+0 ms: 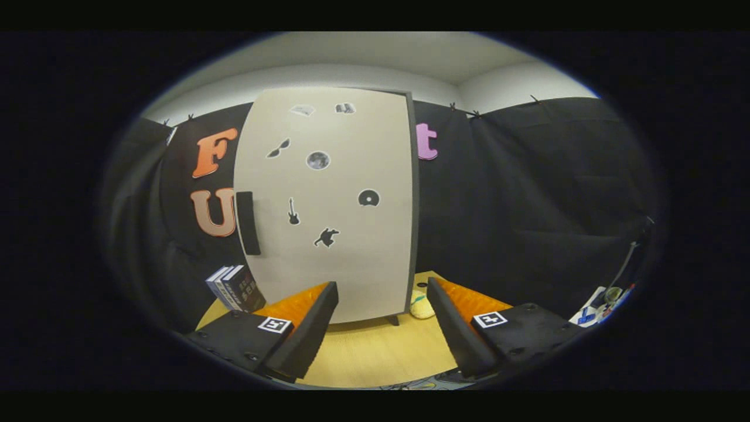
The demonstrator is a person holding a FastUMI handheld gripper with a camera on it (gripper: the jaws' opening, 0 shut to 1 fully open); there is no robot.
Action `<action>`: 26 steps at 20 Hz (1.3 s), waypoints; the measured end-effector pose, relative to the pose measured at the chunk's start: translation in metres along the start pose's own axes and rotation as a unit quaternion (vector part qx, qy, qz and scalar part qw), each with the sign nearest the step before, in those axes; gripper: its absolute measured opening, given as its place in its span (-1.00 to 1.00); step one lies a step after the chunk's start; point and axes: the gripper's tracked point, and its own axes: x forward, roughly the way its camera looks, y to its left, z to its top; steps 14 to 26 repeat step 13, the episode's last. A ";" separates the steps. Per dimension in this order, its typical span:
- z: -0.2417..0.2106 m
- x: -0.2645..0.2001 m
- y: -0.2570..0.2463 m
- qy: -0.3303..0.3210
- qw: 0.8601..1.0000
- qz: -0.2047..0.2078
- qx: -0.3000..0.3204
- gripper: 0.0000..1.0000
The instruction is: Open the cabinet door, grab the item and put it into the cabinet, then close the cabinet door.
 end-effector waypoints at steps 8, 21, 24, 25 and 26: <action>0.026 -0.046 -0.049 -0.037 0.999 0.034 0.011 0.95; 0.023 -0.054 -0.068 -0.041 0.998 0.046 0.021 0.95; 0.023 -0.054 -0.068 -0.041 0.998 0.046 0.021 0.95; 0.023 -0.054 -0.068 -0.041 0.998 0.046 0.021 0.95; 0.023 -0.054 -0.068 -0.041 0.998 0.046 0.021 0.95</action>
